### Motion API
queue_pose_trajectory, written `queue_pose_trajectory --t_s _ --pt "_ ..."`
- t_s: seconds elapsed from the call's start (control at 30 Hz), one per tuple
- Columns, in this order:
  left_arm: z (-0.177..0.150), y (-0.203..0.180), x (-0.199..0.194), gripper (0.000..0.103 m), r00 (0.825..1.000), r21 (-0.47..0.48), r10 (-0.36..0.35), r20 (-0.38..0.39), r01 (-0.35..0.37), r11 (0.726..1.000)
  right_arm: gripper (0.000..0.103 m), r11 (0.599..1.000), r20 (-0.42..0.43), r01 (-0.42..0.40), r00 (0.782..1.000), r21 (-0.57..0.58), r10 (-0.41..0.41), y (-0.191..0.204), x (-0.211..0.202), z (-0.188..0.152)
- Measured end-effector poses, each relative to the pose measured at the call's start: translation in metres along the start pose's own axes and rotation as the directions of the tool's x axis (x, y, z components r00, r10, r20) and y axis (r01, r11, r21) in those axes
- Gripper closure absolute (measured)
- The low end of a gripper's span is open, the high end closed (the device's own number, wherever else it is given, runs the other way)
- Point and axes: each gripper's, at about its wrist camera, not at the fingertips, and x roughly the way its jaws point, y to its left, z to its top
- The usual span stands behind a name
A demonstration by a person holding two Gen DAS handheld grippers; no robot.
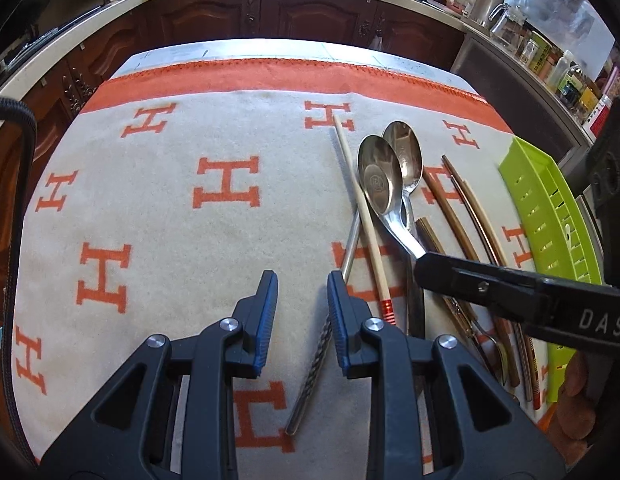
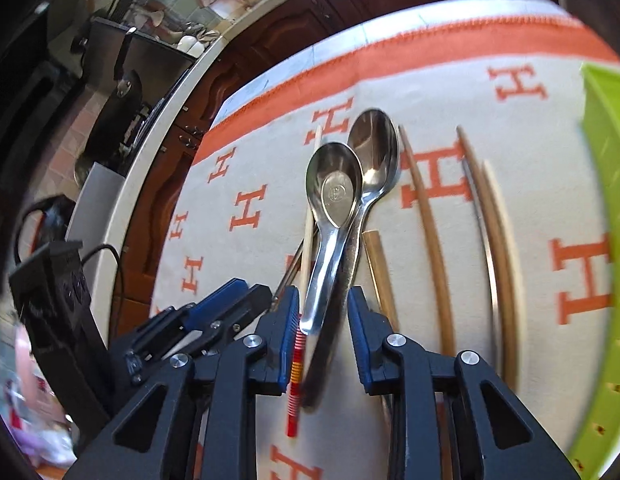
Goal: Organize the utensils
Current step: 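Grasp a silver spoon with the right tool while the left tool grasps a wooden chopstick, then lift the silver spoon with the right tool while the left tool lifts its chopstick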
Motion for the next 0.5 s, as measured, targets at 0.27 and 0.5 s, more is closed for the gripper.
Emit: queue_pose_trajectory --t_s 0.27,0.5 --pt "0.001 -0.003 0.005 0.08 1.0 0.033 0.017 0.006 -0.017 0.999 0.087 0.982 -0.012 -0.106 0.994 0.159 0.109 -0.015 0.029 0.015" --pt "0.003 0.008 0.003 0.08 0.999 -0.026 -0.047 -0.021 0.046 0.999 0.096 0.965 0.035 -0.149 0.989 0.216 0.144 -0.023 0.034 0.014"
